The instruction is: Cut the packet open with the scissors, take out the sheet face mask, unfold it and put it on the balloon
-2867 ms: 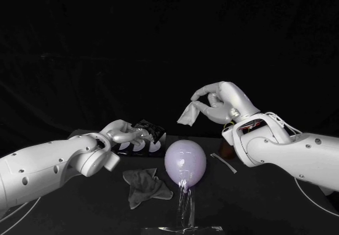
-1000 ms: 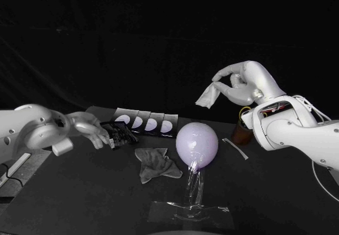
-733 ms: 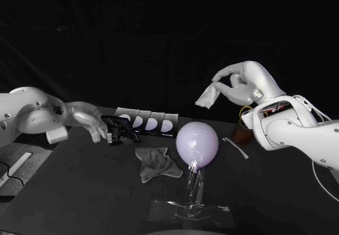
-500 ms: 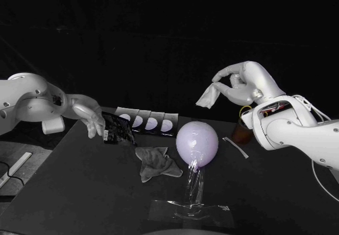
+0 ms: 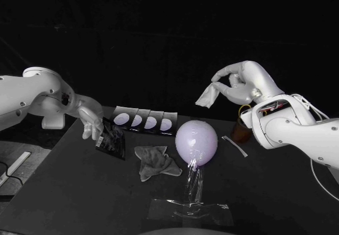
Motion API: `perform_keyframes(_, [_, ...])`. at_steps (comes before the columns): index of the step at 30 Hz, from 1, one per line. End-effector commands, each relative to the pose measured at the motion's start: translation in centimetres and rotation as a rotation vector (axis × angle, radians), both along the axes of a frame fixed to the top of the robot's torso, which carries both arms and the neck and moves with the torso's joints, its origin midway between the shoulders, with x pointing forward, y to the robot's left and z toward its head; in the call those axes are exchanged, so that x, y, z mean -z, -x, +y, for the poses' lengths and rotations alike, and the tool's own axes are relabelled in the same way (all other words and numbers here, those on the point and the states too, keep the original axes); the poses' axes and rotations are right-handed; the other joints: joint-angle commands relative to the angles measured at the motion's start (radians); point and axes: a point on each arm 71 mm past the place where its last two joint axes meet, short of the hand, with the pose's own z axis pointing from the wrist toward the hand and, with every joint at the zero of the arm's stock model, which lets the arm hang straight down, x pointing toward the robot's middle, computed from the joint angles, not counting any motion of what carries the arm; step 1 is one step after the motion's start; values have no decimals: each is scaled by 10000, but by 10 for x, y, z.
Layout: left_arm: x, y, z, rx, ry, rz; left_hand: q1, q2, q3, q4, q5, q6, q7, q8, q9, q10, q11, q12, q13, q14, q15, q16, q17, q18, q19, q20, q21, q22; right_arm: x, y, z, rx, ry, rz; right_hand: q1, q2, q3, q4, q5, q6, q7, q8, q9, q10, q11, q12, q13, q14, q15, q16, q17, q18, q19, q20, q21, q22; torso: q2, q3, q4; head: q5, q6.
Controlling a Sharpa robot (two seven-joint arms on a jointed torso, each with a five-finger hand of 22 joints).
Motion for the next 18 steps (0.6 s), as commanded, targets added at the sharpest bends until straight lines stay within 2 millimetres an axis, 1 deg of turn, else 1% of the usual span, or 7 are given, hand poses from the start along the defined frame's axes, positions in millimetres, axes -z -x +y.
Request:
perform_keyframes(1, [4, -1, -1, 679, -1371, 325, -196, 36, 74, -90, 5, 104, -196, 1659, 1222, 198, -88, 83, 22, 42, -48, 89, 68, 144, 20, -45, 64, 34, 1, 0, 1, -63, 109, 98, -42, 50, 65, 8, 67, 47, 19, 45, 15, 736, -81, 65, 2087, 1064, -58, 35, 2633, -87, 607, -37, 36, 2365, 5, 3, 9, 17, -7])
perform_keyframes(5, [10, -2, -10, 930, -1602, 375, -349, 87, 79, -67, -36, 124, -224, 1745, 1268, 230, -110, 142, 39, 64, -66, 138, 124, 140, 17, -51, 82, 41, 2, 0, 2, -87, 118, 133, -42, 50, 65, 8, 67, 47, 19, 45, 15, 736, -81, 65, 2087, 1064, -58, 35, 2633, -87, 607, -37, 36, 2365, 8, 0, -6, 21, -5])
perform_keyframes(7, [14, -3, -17, 1074, -1676, 377, -375, 97, 78, -64, -40, 130, -231, 1763, 1278, 238, -116, 155, 43, 70, -71, 149, 136, 140, 18, -52, 85, 42, 2, 0, 2, -102, 121, 148, -42, 50, 65, 8, 67, 47, 19, 45, 15, 736, -81, 65, 2087, 1064, -58, 35, 2633, -87, 607, -37, 36, 2365, 8, -4, -5, 23, -24])
perform_keyframes(11, [19, -5, -28, 1297, -1792, 380, -456, 135, 71, -62, -46, 160, -258, 1834, 1313, 280, -142, 210, 61, 105, -93, 196, 180, 142, 29, -58, 98, 46, 2, 0, 3, -123, 124, 174, -42, 50, 65, 8, 67, 47, 19, 45, 15, 736, -81, 65, 2087, 1064, -58, 35, 2633, -87, 607, -37, 36, 2365, 21, 0, -8, 15, -29])
perform_keyframes(13, [22, -6, -34, 1385, -1833, 389, -513, 157, 63, -43, -53, 173, -271, 1875, 1333, 301, -154, 244, 72, 122, -106, 224, 207, 141, 36, -59, 100, 45, 3, 0, 3, -134, 126, 191, -56, 44, 74, 3, 67, 26, 21, 63, 41, 736, -79, 64, 2086, 1064, -57, 35, 2633, -87, 606, -40, 34, 2365, 19, 10, -12, 24, -43])
perform_keyframes(15, [25, -6, -38, 1454, -1821, 395, -580, 183, 48, -5, -66, 182, -283, 1917, 1353, 319, -165, 278, 84, 140, -118, 254, 236, 139, 44, -58, 97, 40, 3, 1, 3, -142, 128, 202, -56, 44, 74, 3, 67, 26, 21, 63, 41, 736, -79, 64, 2086, 1064, -57, 35, 2633, -87, 606, -40, 34, 2365, 13, 9, -6, 13, -40])
perform_keyframes(18, [29, -7, -47, 1551, -1691, 412, -823, 237, -73, 236, -118, 191, -308, 2013, 1396, 322, -183, 351, 109, 145, -132, 305, 303, 130, 39, -27, 19, -11, 3, 0, 4, -146, 126, 222, -56, 44, 74, 3, 67, 26, 21, 63, 41, 736, -79, 64, 2086, 1064, -57, 35, 2633, -87, 606, -40, 34, 2365, 19, 7, -13, -8, -44])
